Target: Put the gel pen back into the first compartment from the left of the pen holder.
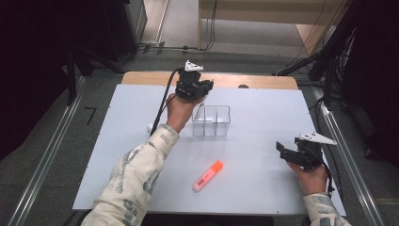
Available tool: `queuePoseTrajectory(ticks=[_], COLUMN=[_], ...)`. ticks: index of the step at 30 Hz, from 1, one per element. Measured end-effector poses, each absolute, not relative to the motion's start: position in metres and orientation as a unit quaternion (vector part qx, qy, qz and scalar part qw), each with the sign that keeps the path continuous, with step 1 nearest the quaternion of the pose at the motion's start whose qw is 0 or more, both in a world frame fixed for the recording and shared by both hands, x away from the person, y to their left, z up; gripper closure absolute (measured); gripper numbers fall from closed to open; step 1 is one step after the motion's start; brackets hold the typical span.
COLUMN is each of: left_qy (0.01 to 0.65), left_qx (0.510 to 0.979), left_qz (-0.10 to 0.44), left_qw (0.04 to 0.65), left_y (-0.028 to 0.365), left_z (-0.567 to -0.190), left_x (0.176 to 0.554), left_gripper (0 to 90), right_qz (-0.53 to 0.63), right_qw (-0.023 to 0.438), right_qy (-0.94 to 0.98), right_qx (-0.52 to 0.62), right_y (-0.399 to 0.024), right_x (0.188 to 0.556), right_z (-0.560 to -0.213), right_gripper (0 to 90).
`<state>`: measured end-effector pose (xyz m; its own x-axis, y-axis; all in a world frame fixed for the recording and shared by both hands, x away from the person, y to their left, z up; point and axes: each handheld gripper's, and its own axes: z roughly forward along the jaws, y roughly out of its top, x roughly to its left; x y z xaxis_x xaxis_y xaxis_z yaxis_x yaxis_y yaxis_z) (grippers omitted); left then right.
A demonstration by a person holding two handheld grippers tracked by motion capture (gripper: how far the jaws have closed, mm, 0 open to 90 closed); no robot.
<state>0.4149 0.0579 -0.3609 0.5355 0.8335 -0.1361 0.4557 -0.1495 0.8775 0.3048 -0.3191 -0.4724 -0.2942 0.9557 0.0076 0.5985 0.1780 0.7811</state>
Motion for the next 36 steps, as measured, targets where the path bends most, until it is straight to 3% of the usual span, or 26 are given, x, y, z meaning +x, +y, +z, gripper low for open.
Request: queuePoseTrajectory(ticks=[20, 36], left_qy=[0.441, 0.439], left_qx=[0.735, 0.743], left_qz=[0.209, 0.197], left_qw=[0.471, 0.466], left_y=[0.054, 0.063], left_z=[-0.363, -0.382], left_x=[0.424, 0.411], left_gripper=[81.0, 79.8], right_qz=[0.351, 0.349], right_qw=[0.255, 0.254], right_qy=[0.724, 0.724], right_qx=[0.537, 0.538], right_y=[-0.319, -0.319], right_x=[0.305, 0.305], right_z=[-0.472, -0.473], right_gripper=[22.3, 22.3])
